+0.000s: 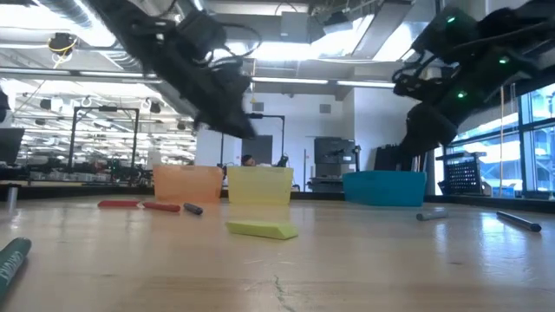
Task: Sort crayons/erasers/pens/pencils in bins
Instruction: Put the black pencil into the orange bin
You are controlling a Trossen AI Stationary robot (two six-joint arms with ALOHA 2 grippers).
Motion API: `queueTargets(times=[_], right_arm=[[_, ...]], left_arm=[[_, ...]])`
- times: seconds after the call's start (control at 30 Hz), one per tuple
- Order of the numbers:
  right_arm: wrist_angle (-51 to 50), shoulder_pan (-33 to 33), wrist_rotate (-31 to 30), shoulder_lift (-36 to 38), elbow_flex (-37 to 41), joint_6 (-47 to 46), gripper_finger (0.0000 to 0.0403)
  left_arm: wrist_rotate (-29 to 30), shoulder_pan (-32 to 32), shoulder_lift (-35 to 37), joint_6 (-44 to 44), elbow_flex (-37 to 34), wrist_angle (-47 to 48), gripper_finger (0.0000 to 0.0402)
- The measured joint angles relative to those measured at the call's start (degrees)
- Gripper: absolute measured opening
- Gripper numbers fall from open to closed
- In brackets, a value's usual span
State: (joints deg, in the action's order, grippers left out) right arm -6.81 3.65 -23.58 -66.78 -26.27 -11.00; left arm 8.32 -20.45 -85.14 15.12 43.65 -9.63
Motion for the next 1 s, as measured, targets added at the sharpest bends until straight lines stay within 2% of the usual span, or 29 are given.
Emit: queueTargets(times=[0.1, 0.17, 0.33, 0.4, 0.5, 0.7, 1.0], right_arm=[[-6.33, 3.75, 13.44, 0.0, -3.22, 3.16, 0.0116], [-15.21, 4.39, 19.14, 0.0, -6.61, 4.07, 0.0116], [-35.28, 1.97, 22.06, 0.0, -14.3, 7.34, 0.0116], [-36.32, 0.12, 23.36, 0.07, -14.78, 9.24, 0.0116], [-35.59, -2.48, 29.01, -0.98, -14.7, 11.47, 0.0116], [-35.68, -7.67, 26.0, -7.16, -14.57, 11.59, 0.0116], [-38.79, -11.74, 18.45, -14.16, -17.55, 17.56, 0.0116]], left_arm=[[-4.97, 3.81, -5.23, -3.76, 0.54, -9.46, 0.011], [-6.95, 5.93, -8.34, -5.38, 1.63, -13.28, 0.011], [-8.09, 10.67, -13.94, -9.55, 4.68, -15.49, 0.0109], [-7.55, 11.97, -15.02, -10.99, 5.49, -15.51, 0.0108], [-5.8, 13.2, -15.77, -11.38, 6.22, -15.57, 0.0108], [-3.03, 15.11, -15.39, -7.9, 6.26, -16.01, 0.0108], [-1.09, 18.54, -15.39, -6.27, 6.26, -15.49, 0.0108]])
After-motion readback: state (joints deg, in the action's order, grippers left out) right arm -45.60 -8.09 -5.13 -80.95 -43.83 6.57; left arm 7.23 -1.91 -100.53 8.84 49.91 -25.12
